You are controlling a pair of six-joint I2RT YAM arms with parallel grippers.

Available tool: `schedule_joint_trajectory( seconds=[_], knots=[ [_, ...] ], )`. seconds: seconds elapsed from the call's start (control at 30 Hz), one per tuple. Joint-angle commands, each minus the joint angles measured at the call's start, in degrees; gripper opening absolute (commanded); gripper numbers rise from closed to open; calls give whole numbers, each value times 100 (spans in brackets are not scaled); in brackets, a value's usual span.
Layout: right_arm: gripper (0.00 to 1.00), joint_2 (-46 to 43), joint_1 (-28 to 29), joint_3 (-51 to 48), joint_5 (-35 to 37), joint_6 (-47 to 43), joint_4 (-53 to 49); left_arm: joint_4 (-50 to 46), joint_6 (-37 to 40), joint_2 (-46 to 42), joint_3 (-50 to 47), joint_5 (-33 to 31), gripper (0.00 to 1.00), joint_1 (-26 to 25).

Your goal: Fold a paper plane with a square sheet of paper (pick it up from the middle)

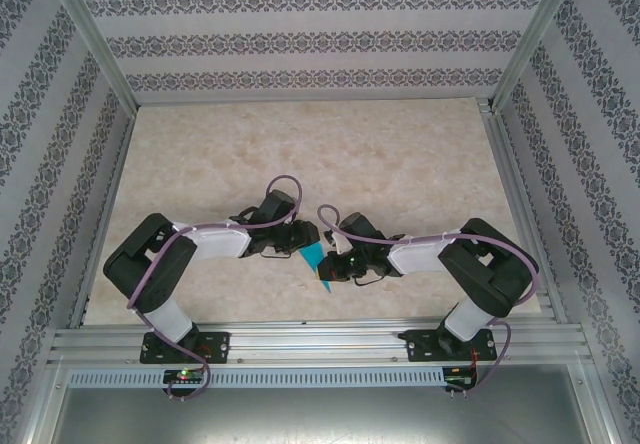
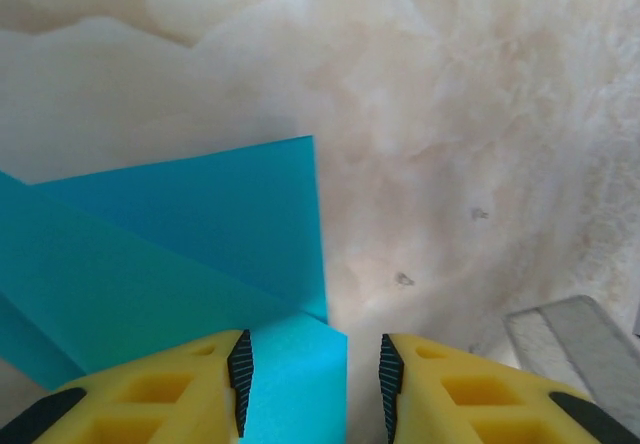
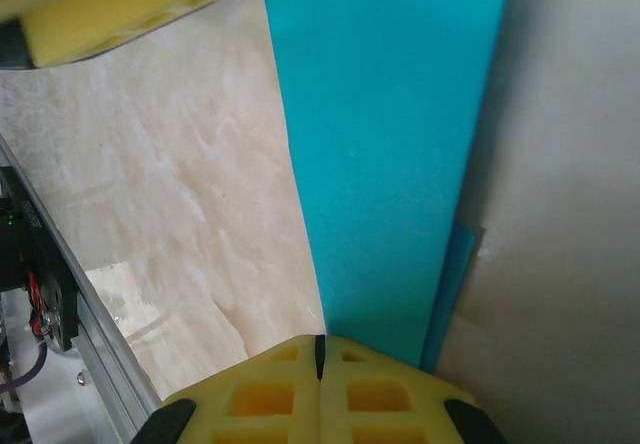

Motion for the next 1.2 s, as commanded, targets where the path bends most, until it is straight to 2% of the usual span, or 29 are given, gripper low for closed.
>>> schedule_joint_trajectory(
  seconds=[0.0,0.3,0.73,0.87,1.03,1.17],
  knots=[
    [4,276,-42,-179,329,43,-712,68,252,113,131,-246,41,81],
    [4,246,-30,-252,347,91,-729,-323,179,90,-13,-609,40,329],
    [3,244,50,-277,329,178,-684,-703,486,68,162,-542,40,1071],
    [4,264,84,-235,342,239,-636,-874,630,-178,196,-432,40,1224],
    [4,303,152,-165,356,292,-613,-1400,874,-684,401,-585,40,1252],
    [4,352,180,-109,381,352,-573,-1296,850,-1121,337,-200,42,1229]
  ],
)
